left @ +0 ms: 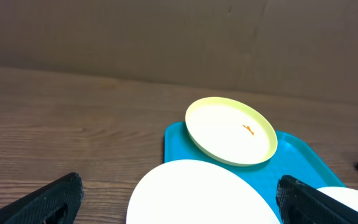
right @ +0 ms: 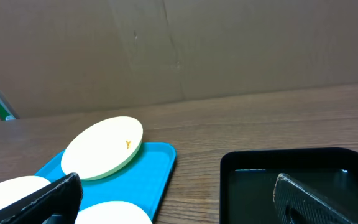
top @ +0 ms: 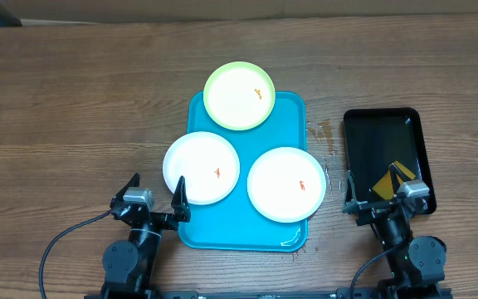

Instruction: Clean dirty plates on tray and stack at the side

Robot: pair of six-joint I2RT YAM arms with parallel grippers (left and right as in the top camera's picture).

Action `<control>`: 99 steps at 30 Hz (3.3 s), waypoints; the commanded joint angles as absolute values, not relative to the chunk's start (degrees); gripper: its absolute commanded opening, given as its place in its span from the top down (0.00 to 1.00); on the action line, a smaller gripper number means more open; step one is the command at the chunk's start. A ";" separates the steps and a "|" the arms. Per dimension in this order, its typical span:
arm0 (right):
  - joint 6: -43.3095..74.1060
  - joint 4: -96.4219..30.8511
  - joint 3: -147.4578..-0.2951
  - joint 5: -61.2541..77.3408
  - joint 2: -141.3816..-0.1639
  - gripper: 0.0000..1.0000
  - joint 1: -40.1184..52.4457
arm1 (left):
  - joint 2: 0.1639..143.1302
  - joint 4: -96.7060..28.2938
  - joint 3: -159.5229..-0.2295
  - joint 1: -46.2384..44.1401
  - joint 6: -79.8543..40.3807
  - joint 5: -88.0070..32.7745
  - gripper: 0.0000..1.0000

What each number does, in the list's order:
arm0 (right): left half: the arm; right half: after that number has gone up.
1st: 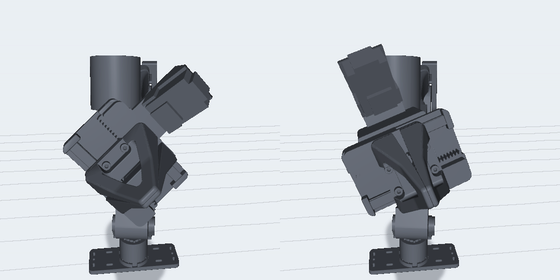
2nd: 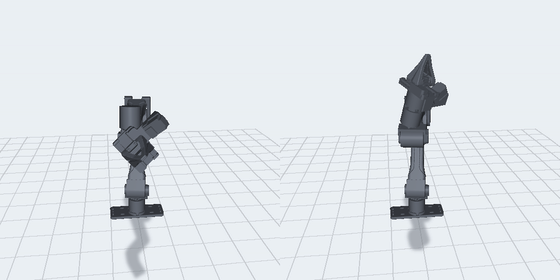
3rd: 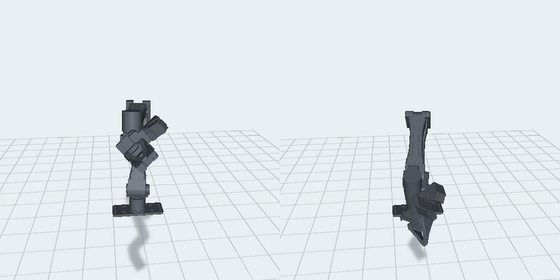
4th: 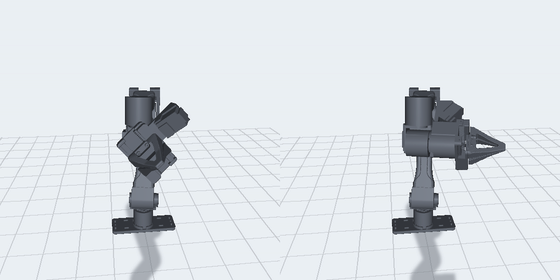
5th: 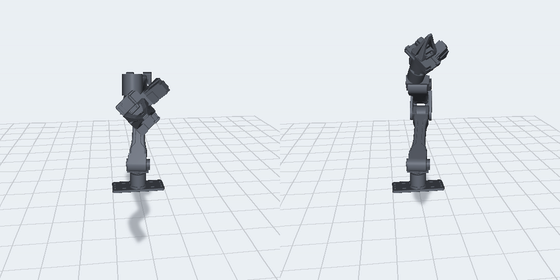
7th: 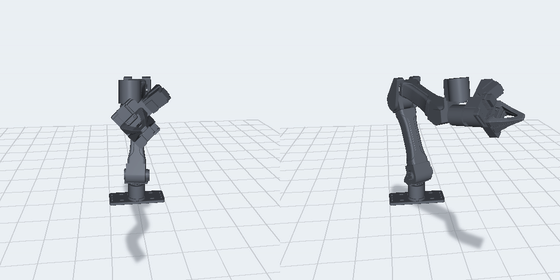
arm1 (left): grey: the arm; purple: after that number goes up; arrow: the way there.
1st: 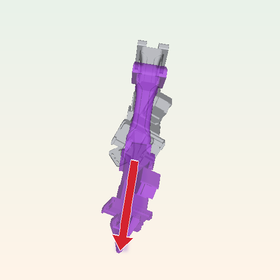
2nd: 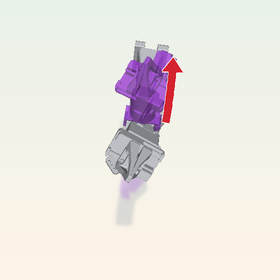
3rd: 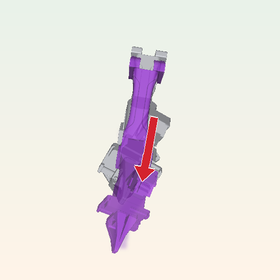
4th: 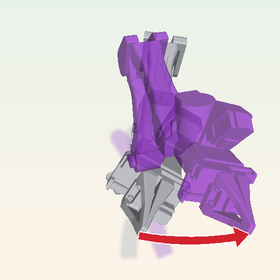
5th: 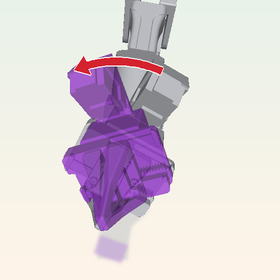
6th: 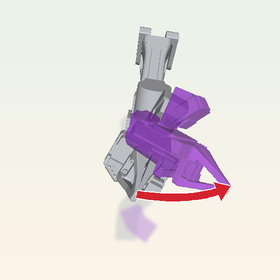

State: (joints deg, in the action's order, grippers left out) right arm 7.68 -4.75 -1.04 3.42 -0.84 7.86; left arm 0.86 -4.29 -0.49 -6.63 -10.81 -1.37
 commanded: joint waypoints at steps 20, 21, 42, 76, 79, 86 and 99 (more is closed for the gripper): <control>7.44 -4.58 -0.47 3.05 -0.49 0.00 7.38 | 0.75 -4.05 -0.27 -6.39 -11.22 -1.32 0.00; 7.44 -4.58 -0.47 3.05 -0.49 0.00 7.38 | 0.75 -4.32 -0.27 -6.39 -12.36 -2.50 0.00; 12.23 -22.55 -22.26 18.68 -6.61 0.00 7.38 | 5.89 -12.99 -18.20 -6.39 -23.59 -14.66 0.00; 31.81 -72.75 -72.31 3.66 -89.34 0.17 -8.60 | 71.70 -73.97 -84.53 -10.02 -5.87 -29.82 0.00; 31.77 -70.48 -68.49 3.68 -94.04 0.25 -12.19 | 71.31 -75.05 -84.53 -10.85 -5.98 -27.27 0.00; 31.62 -60.73 -59.46 3.90 -100.14 0.32 -14.87 | 70.96 -74.35 -84.53 -10.92 -4.16 -27.05 0.01; 19.73 -60.49 -65.19 9.26 -98.67 0.80 -14.81 | 68.38 -71.53 -84.53 -10.92 -3.38 -27.05 0.00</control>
State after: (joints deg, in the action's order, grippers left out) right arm 22.55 -59.75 -61.87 8.99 -100.68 -14.61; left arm 69.28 -72.10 -83.18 -10.52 -5.32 -27.40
